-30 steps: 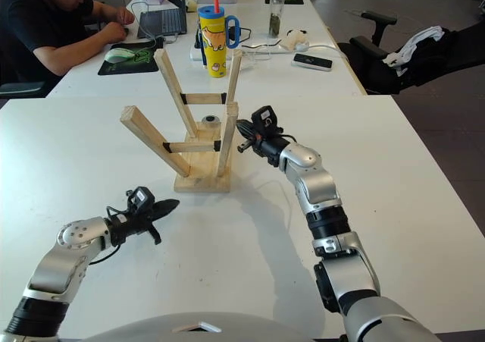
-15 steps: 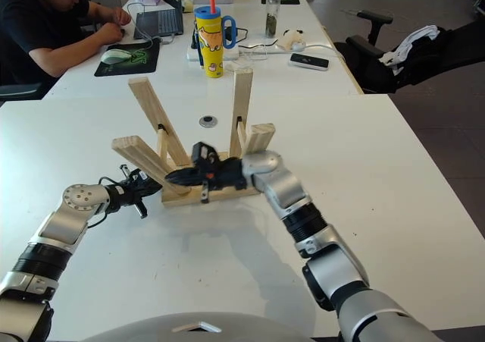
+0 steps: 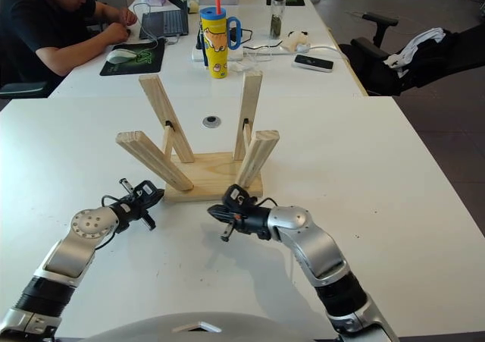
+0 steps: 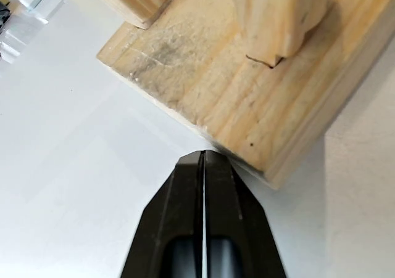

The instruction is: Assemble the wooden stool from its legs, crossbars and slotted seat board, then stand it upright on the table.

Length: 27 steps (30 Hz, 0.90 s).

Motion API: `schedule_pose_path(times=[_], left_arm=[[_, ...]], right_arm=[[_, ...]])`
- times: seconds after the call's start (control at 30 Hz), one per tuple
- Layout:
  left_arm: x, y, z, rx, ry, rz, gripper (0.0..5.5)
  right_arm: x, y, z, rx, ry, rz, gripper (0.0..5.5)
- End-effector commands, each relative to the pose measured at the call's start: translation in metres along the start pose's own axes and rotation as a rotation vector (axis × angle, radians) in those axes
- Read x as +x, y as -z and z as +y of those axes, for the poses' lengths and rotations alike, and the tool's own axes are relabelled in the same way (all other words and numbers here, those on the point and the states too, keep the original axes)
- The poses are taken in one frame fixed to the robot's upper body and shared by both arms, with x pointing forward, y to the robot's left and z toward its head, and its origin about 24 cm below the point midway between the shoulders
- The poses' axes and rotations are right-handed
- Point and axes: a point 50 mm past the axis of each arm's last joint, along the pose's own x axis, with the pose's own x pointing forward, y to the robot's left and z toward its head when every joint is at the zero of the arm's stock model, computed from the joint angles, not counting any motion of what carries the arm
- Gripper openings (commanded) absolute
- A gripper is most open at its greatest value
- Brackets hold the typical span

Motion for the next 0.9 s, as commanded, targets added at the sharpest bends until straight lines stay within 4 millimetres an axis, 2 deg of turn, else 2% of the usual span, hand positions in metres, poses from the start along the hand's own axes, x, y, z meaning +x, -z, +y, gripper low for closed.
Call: schedule_pose_path(times=[0.03, 0.13, 0.23, 0.33, 0.4, 0.53, 0.6, 0.77, 0.9], left_arm=[[-0.007, 0.028, -0.023, -0.058, -0.039, 0.130, 0.00], [-0.002, 0.030, -0.037, -0.088, -0.024, 0.132, 0.00], [0.003, 0.030, -0.042, -0.083, -0.002, 0.138, 0.00], [0.008, 0.028, -0.049, -0.079, 0.046, 0.135, 0.00], [0.011, 0.022, -0.062, -0.123, 0.126, 0.123, 0.00], [0.009, -0.003, -0.087, -0.320, 0.319, 0.023, 0.00], [0.006, -0.016, -0.093, -0.346, 0.391, -0.033, 0.00], [0.005, -0.061, -0.090, -0.395, 0.423, -0.235, 0.00], [-0.008, -0.093, -0.082, -0.525, 0.493, -0.377, 0.00]], right_arm=[[-0.027, 0.022, -0.024, 0.044, 0.318, -0.013, 0.02], [-0.031, 0.040, -0.046, 0.031, 0.533, 0.012, 0.02], [-0.027, 0.046, -0.063, -0.018, 0.639, 0.035, 0.02], [-0.011, 0.047, -0.063, -0.019, 0.622, 0.028, 0.02], [0.005, 0.047, -0.055, -0.013, 0.546, 0.027, 0.02], [0.025, 0.029, -0.029, 0.044, 0.343, -0.062, 0.02], [0.030, 0.022, -0.020, 0.050, 0.284, -0.092, 0.02], [0.032, 0.002, -0.008, 0.066, 0.214, -0.178, 0.02], [0.024, -0.025, -0.005, 0.065, 0.171, -0.261, 0.02]])
